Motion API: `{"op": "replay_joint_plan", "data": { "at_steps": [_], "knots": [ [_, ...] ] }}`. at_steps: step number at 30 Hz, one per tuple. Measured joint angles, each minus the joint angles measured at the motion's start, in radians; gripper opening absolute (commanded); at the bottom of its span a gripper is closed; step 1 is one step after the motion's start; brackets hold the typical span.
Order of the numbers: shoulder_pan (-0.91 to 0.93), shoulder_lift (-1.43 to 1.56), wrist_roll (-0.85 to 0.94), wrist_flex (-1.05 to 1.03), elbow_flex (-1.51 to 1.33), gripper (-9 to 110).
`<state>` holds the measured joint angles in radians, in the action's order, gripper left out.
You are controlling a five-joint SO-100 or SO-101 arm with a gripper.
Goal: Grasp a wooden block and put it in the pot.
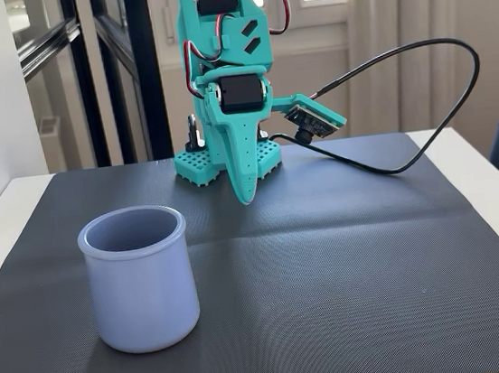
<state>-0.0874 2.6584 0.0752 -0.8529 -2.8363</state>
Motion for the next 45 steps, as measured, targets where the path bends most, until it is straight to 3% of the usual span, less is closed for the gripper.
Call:
{"op": "replay_joint_plan", "data": {
  "at_steps": [20, 45],
  "knots": [
    [0.107, 0.718, -0.098, -0.242, -0.232, 4],
    [0.110, 0.733, -0.098, -0.252, -0.239, 4]
  ]
}}
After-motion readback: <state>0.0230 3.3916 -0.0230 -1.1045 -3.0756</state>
